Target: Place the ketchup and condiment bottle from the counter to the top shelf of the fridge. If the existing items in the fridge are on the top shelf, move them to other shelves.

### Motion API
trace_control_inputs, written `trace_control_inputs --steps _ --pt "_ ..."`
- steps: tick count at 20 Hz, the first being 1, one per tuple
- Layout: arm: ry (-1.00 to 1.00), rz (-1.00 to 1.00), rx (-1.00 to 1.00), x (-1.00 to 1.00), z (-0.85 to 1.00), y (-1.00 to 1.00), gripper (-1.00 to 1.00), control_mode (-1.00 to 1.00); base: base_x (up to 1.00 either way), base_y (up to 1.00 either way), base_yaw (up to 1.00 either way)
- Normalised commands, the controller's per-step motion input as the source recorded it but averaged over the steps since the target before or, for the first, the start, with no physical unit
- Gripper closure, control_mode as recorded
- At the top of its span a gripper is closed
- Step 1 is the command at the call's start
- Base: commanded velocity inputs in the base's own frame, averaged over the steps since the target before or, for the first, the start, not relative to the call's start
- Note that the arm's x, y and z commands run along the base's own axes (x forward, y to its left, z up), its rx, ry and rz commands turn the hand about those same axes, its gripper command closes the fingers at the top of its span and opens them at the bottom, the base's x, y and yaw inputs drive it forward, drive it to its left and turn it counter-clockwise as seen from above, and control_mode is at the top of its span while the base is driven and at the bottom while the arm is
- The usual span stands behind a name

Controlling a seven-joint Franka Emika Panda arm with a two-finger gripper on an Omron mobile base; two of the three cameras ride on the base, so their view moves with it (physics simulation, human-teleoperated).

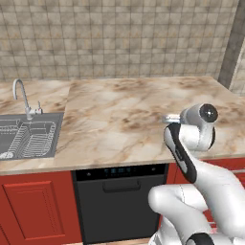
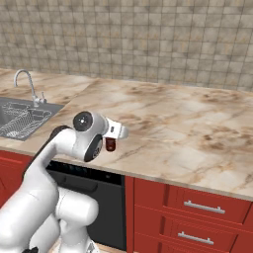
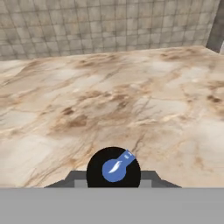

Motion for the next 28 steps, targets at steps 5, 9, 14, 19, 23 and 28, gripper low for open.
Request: trace_control_inputs --steps 5,9,14,19,23,28 --pt "0.0 0.0 0.0 -1.0 1.0 0.0 1.0 -1.0 0.0 0.0 0.0" --pt "0.0 0.0 0.0 -1.0 1.0 0.0 1.0 -1.0 0.0 0.0 0.0" --pt "0.0 0.0 -0.01 -1.0 1.0 0.0 1.0 -1.0 0.0 0.0 0.0" --pt "0.02 0.0 -0.05 -0.75 0.86 0.03 1.0 -1.0 0.0 0.0 0.0" --pt "0.08 0.0 -0.07 -0.39 0.67 0.16 1.0 -1.0 0.0 0.0 0.0" --pt "0.07 0.0 -0.02 -0.02 0.15 0.05 1.0 -1.0 0.0 0.0 0.0"
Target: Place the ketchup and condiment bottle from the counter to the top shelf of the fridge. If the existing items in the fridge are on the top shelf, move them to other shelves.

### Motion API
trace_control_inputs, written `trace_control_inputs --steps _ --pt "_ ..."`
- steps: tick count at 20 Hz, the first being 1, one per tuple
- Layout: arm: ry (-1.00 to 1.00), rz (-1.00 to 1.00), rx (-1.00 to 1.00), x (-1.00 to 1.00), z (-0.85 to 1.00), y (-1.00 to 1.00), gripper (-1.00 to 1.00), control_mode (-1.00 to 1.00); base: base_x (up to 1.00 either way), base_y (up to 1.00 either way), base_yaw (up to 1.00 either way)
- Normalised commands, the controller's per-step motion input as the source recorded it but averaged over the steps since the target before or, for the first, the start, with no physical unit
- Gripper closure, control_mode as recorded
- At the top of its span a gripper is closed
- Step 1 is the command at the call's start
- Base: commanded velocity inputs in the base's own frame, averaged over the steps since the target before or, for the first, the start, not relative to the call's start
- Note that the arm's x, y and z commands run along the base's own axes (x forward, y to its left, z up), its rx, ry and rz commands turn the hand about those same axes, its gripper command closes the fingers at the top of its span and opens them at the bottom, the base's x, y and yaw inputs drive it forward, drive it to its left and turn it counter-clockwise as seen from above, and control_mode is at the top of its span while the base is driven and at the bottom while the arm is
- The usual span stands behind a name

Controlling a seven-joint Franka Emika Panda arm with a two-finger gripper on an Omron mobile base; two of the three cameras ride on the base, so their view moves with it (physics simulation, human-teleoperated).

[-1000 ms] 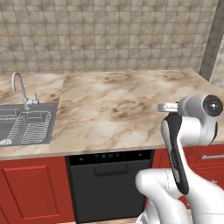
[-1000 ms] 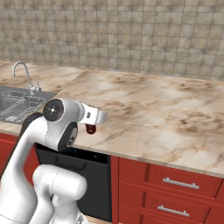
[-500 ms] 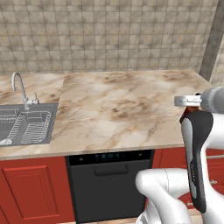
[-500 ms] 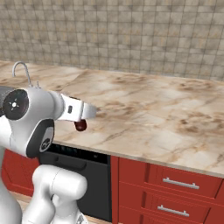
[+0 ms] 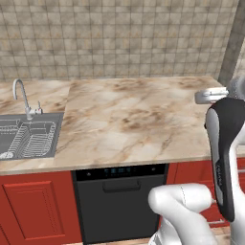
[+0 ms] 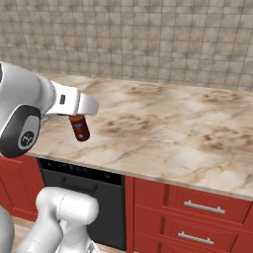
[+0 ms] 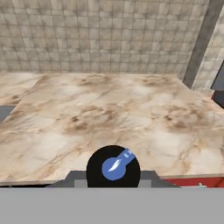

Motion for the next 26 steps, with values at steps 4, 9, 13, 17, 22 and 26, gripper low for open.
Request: trace_control_inputs --steps 4,9,13,17,22,26 --pt "0.0 0.0 0.0 -0.01 0.0 0.0 1.0 1.0 -0.36 -0.22 -0.01" --pt "0.0 0.0 0.0 0.0 0.0 0.0 1.0 1.0 -0.98 -0.9 -0.06" --pt "0.0 0.0 0.0 0.0 0.0 0.0 1.0 1.0 -0.83 -1.0 -0.11" --pt "0.0 0.0 0.0 0.0 0.0 0.0 1.0 1.0 -0.42 -1.0 -0.18" --pt "0.0 0.0 0.0 0.0 0.0 0.0 1.0 1.0 0.06 -1.0 -0.2" --pt "0.0 0.0 0.0 0.0 0.0 0.0 1.0 1.0 0.5 -1.0 -0.16"
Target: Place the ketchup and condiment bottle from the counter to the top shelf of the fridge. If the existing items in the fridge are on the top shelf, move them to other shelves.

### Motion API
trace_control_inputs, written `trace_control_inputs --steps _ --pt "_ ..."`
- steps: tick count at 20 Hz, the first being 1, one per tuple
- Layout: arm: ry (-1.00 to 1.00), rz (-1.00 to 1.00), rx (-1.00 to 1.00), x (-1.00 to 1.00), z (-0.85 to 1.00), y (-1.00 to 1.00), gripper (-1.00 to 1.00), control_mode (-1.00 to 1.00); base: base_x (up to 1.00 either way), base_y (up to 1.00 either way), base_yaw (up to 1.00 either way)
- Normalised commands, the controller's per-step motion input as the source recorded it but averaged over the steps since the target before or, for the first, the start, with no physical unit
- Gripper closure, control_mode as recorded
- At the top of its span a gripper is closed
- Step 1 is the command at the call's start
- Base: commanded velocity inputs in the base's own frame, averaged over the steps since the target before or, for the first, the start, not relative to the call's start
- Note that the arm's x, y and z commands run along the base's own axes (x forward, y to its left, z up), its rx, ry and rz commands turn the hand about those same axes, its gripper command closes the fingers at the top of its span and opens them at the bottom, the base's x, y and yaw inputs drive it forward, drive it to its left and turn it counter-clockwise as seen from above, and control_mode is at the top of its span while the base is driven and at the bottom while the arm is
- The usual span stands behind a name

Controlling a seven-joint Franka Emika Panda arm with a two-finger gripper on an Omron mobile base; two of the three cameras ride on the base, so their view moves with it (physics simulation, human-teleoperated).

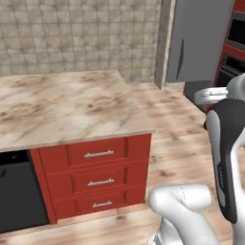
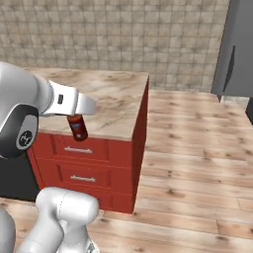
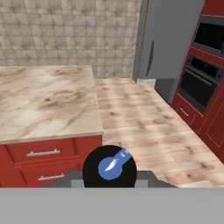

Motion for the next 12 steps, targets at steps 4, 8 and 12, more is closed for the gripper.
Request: trace_control_inputs --steps 4,8,12 --pt "0.0 0.0 0.0 0.0 0.0 0.0 1.0 1.0 0.79 -1.0 -0.08" --pt "0.0 0.0 0.0 0.0 0.0 0.0 1.0 1.0 1.0 -1.0 -0.01" --pt "0.0 0.0 0.0 0.0 0.0 0.0 1.0 1.0 1.0 -0.98 0.03"
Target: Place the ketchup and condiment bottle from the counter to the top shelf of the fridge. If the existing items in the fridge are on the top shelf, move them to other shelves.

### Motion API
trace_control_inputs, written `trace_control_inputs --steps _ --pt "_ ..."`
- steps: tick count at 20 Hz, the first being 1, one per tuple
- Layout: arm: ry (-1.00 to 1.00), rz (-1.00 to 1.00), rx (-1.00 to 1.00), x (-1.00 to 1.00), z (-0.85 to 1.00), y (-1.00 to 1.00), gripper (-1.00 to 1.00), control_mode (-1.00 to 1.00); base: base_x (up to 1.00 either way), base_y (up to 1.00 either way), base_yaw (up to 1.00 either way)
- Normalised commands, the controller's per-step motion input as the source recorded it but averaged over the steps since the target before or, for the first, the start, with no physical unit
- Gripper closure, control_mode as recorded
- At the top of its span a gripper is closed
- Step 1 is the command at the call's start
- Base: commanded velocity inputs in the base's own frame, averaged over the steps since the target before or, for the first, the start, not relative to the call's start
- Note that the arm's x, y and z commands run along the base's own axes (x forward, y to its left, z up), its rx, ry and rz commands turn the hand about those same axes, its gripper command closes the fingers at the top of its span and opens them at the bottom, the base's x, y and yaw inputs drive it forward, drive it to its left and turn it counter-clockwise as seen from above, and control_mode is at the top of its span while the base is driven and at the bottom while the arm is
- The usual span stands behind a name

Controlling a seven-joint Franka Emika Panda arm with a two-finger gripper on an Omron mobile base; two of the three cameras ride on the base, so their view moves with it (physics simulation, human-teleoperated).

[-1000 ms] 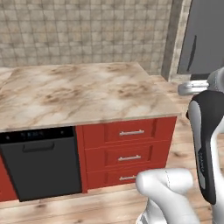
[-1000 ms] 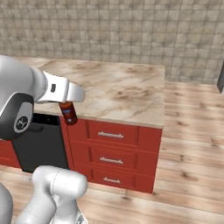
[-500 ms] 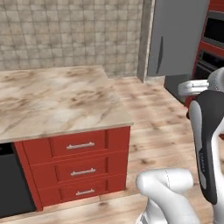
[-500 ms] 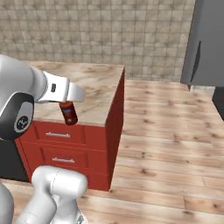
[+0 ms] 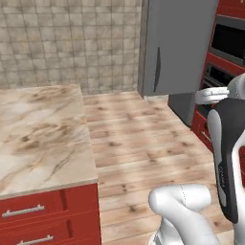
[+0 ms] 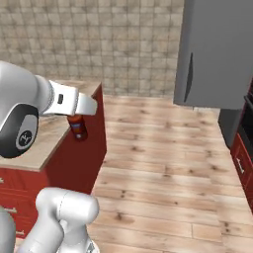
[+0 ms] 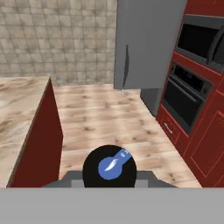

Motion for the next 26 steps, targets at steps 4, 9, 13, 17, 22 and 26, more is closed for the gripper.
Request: trace_control_inputs --steps 4,9,13,17,22,26 --pt "0.0 0.0 0.0 0.0 0.0 0.0 1.0 1.0 1.0 -0.86 0.19" --pt "0.0 0.0 0.0 0.0 0.0 0.0 1.0 1.0 1.0 -0.17 0.14" --pt "0.0 0.0 0.0 0.0 0.0 0.0 1.0 1.0 1.0 0.11 0.05" --pt "0.0 0.0 0.0 0.0 0.0 0.0 1.0 1.0 1.0 0.22 0.0" --pt "0.0 0.0 0.0 0.0 0.0 0.0 1.0 1.0 1.0 0.09 0.0" --pt "0.0 0.0 0.0 0.0 0.0 0.0 1.0 1.0 1.0 0.29 0.0"
